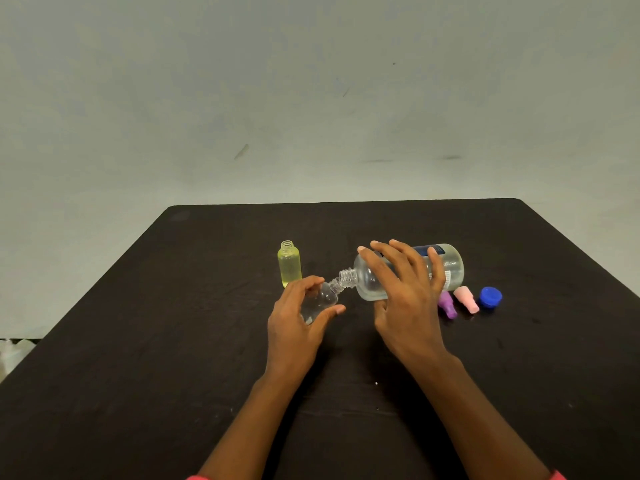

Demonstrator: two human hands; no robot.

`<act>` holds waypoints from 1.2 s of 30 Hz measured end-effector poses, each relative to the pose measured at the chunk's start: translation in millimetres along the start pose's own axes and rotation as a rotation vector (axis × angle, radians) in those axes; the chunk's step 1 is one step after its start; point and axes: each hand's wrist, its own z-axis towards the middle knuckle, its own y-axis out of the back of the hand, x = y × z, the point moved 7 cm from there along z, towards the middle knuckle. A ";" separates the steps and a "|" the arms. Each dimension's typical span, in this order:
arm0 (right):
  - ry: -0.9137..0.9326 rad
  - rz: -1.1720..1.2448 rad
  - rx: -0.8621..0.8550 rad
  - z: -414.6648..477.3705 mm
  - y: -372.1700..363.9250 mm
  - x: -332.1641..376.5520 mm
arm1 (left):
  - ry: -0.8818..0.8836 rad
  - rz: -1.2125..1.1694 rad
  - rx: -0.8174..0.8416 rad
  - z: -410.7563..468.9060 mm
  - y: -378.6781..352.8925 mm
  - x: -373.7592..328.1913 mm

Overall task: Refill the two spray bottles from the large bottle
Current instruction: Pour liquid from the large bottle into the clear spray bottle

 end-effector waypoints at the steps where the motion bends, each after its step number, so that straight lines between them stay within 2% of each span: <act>1: 0.000 0.000 0.000 -0.1 0.0 0.1 | -0.001 0.000 0.000 -0.1 0.0 -0.1; 36: 0.006 0.010 -0.018 -0.1 -1.6 -1.4 | -0.011 0.011 0.000 0.6 0.8 -1.7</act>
